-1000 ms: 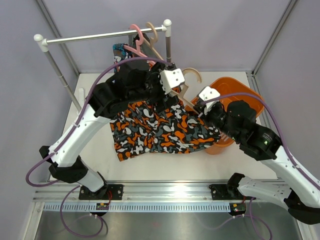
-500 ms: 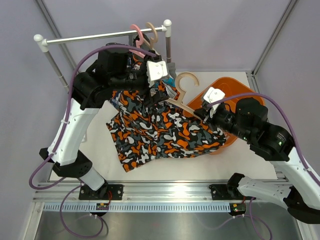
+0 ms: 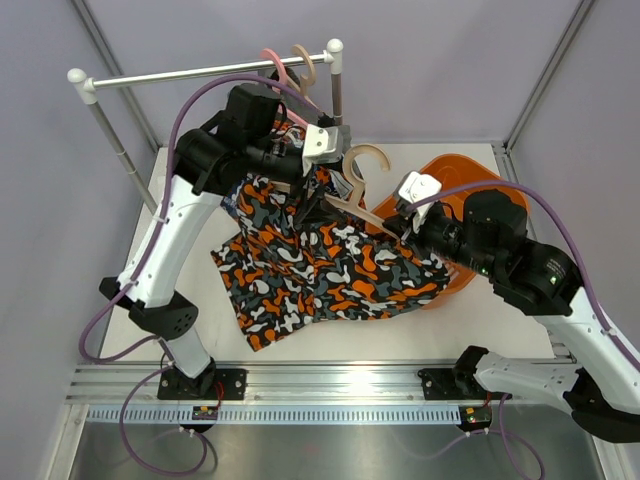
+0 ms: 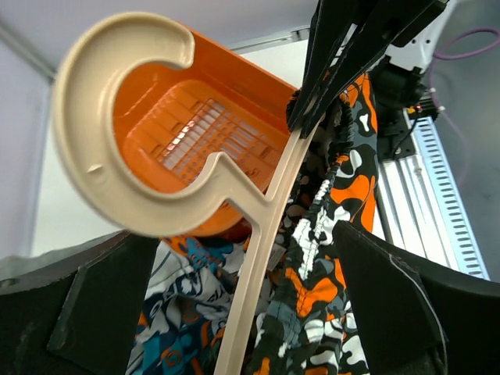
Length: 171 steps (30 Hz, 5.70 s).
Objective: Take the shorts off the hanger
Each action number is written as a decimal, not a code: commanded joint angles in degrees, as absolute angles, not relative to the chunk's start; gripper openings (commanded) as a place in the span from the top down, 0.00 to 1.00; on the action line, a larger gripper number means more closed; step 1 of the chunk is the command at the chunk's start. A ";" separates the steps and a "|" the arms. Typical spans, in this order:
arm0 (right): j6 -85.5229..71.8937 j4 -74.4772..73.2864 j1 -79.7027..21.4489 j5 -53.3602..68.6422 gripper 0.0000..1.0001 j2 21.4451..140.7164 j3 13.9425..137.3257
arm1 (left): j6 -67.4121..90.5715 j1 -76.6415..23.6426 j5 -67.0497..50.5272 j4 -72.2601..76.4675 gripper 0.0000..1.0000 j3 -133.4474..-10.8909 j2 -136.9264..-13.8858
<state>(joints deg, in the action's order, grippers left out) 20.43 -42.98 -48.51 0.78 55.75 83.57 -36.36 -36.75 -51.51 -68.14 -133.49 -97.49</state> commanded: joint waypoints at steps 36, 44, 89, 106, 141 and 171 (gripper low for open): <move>10.58 -33.38 -48.16 -22.75 0.55 59.50 89.29 | -12.75 -43.15 -27.55 -48.43 1.00 -115.49 -86.50; -3.42 -46.99 -48.16 -18.90 0.49 66.87 101.40 | -4.40 -45.08 -18.21 -40.96 1.00 -106.44 -76.03; -20.21 -49.05 -48.08 -37.61 1.00 86.93 103.89 | -2.98 -52.73 5.89 -46.92 1.00 -111.88 -74.80; -18.19 -47.21 -29.88 -26.47 1.00 81.48 101.61 | -0.36 -52.73 7.37 -37.66 1.00 -100.92 -58.47; 7.96 -36.31 -39.13 -58.24 1.00 78.50 139.62 | 0.35 -52.65 25.31 19.69 1.00 -78.94 -54.42; -22.24 -39.18 -15.38 -14.31 0.30 73.93 82.43 | 6.59 -52.65 44.45 0.27 1.00 -67.06 -40.17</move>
<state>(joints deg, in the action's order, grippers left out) -20.82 -42.11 -15.49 -10.57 85.10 76.95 3.68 -52.60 34.81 2.07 -64.99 -41.21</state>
